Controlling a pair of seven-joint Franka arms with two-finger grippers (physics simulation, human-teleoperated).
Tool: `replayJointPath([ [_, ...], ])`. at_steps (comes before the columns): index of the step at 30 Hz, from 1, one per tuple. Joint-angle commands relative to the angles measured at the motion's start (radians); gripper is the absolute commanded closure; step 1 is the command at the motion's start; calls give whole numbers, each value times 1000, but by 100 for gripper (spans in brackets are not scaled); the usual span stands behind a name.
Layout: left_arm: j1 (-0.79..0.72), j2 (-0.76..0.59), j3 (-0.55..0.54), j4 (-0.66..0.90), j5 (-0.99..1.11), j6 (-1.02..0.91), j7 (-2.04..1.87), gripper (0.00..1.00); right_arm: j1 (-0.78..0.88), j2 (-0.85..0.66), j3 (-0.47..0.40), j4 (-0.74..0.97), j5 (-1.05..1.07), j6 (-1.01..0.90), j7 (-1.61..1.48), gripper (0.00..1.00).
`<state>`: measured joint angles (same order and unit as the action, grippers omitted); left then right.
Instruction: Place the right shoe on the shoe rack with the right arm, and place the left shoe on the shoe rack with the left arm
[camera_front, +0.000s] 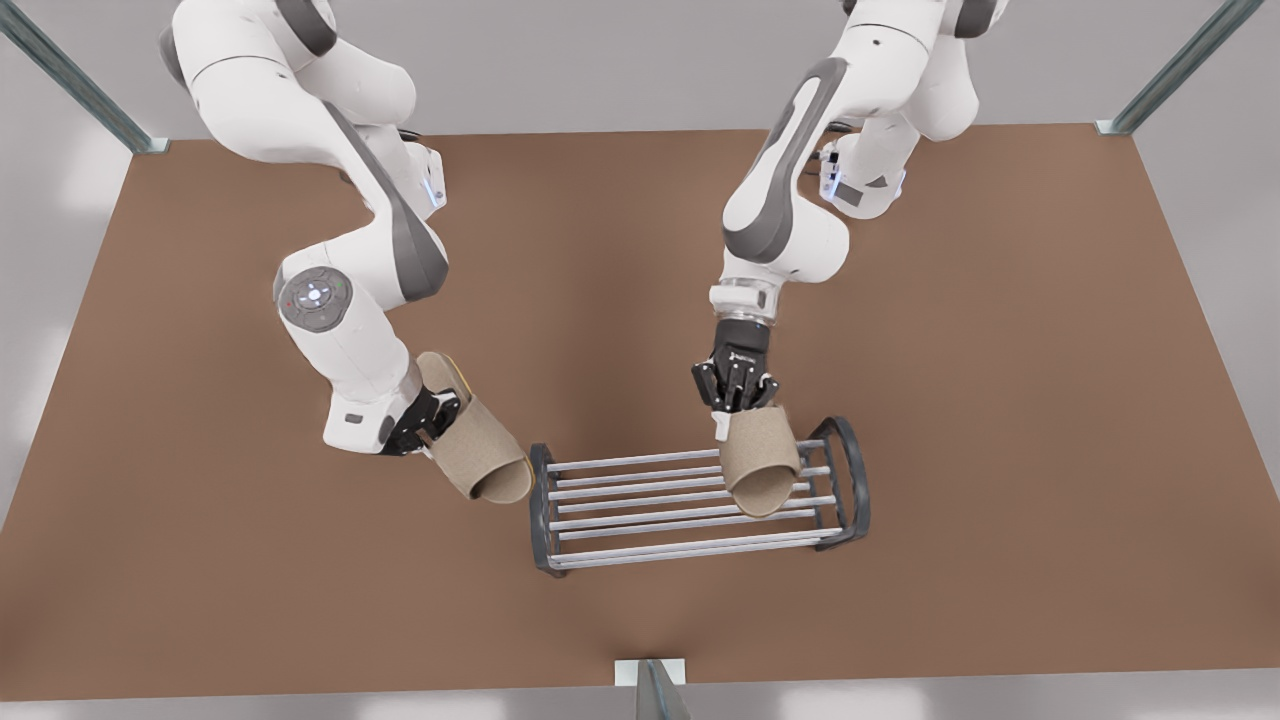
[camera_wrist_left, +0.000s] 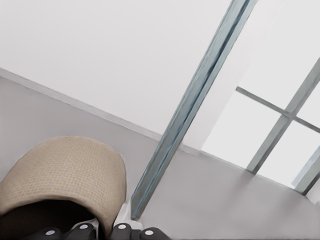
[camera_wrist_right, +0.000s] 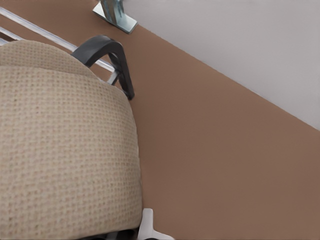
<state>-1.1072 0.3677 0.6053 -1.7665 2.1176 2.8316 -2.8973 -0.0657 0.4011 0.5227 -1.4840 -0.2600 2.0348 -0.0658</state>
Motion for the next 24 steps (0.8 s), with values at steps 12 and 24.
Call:
replayJointPath([
  [12,87,197,-4,10,-53,85,-250,79,739,214,-586,292,-176,-33,1248,79],
  [24,84,215,-4,16,-61,100,-263,0,909,387,-718,364,-266,-38,1509,79],
])
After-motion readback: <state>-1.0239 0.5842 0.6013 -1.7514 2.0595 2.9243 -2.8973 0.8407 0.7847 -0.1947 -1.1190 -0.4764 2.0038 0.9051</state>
